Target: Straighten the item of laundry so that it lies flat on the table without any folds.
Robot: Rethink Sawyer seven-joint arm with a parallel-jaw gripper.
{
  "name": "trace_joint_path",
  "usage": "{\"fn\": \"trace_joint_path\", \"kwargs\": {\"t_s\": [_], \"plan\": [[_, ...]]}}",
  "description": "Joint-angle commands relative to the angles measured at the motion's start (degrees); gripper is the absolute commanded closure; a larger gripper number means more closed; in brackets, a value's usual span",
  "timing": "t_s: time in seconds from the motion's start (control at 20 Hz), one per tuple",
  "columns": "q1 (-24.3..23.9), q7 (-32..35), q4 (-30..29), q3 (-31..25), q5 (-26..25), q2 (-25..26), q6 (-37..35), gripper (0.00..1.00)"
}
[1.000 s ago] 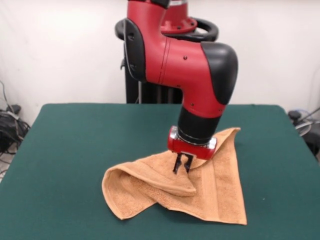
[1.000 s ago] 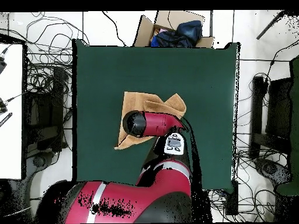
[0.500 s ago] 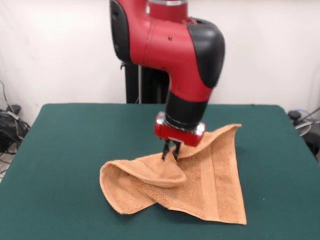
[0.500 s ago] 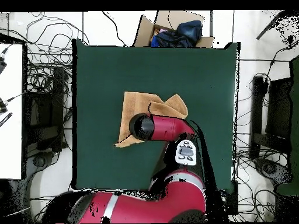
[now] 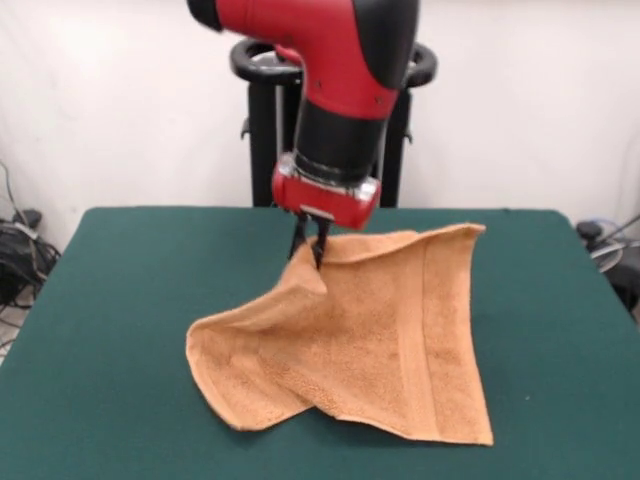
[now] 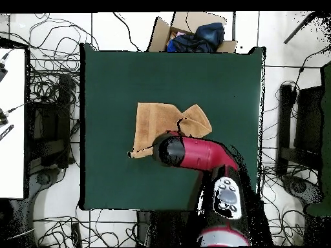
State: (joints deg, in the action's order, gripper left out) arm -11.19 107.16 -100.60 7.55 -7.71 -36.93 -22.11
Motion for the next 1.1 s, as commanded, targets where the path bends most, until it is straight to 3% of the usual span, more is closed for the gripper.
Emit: {"fn": "trace_joint_path", "kwargs": {"t_s": [0.05,0.45,0.6,0.75,1.1], "plan": [[-4.8,-1.98,-9.62,-6.93,-2.88,-5.7,-1.57,1.0],[-14.59,-4.23,-16.99,-17.4,-4.51,-9.06,4.7,1.0],[-17.87,-3.1,-19.7,-21.32,-6.1,-9.98,8.7,1.0],[-23.68,-1.47,-23.09,-28.77,-8.49,-10.2,15.59,1.0],[-31.09,1.66,-26.47,-37.6,-13.72,-10.86,21.44,1.0]]}}
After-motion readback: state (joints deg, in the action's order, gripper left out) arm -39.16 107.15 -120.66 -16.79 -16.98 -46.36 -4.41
